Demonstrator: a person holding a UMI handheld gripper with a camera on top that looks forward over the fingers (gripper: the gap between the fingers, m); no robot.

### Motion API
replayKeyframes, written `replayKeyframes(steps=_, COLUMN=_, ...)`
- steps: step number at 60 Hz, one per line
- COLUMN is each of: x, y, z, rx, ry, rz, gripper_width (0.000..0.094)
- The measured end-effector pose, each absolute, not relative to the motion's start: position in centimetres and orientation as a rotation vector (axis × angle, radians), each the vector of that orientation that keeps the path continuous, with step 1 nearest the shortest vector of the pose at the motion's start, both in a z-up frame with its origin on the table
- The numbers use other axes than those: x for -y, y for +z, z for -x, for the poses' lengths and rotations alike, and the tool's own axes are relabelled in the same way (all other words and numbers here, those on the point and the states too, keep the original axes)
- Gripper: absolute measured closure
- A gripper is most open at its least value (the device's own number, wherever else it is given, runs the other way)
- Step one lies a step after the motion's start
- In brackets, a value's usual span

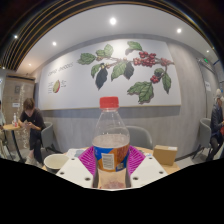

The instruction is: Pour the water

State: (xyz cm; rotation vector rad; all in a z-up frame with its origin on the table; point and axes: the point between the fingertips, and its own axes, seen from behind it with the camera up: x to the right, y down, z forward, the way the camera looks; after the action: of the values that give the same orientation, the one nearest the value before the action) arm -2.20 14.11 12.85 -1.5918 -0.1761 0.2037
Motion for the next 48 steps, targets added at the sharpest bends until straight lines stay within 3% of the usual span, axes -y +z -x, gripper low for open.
replayKeyframes(steps=8, x=-14.3, y=13.2, z=1.7, rx=0.168, ry=0.199, rz=1.564, gripper_width=0.0572)
replayKeyframes(steps=13, x=-14.7, y=13.3, z=1.7, rx=0.166, ry=0.193, rz=1.573, gripper_width=0.0523)
replayKeyframes(steps=19, x=-14.6, y=13.0, z=1.7, rx=0.179, ry=0.176, rz=1.610, gripper_width=0.0322)
replayKeyframes(steps=22, x=-14.4, y=12.5, z=1.8, rx=0.212, ry=0.159, rz=1.643, gripper_width=0.0062)
replayKeyframes(steps=25, x=-14.0, y=12.6, z=1.4, rx=0.227, ry=0.142, rz=1.653, gripper_width=0.0123)
replayKeyframes(steps=30, x=-12.3, y=12.8, z=0.4, rx=0.232, ry=0.118, rz=1.640, gripper_width=0.0075)
replayKeyframes(steps=48, x=-0.7, y=12.4, z=0.4, rx=0.204, ry=0.204, rz=1.688, gripper_width=0.0081)
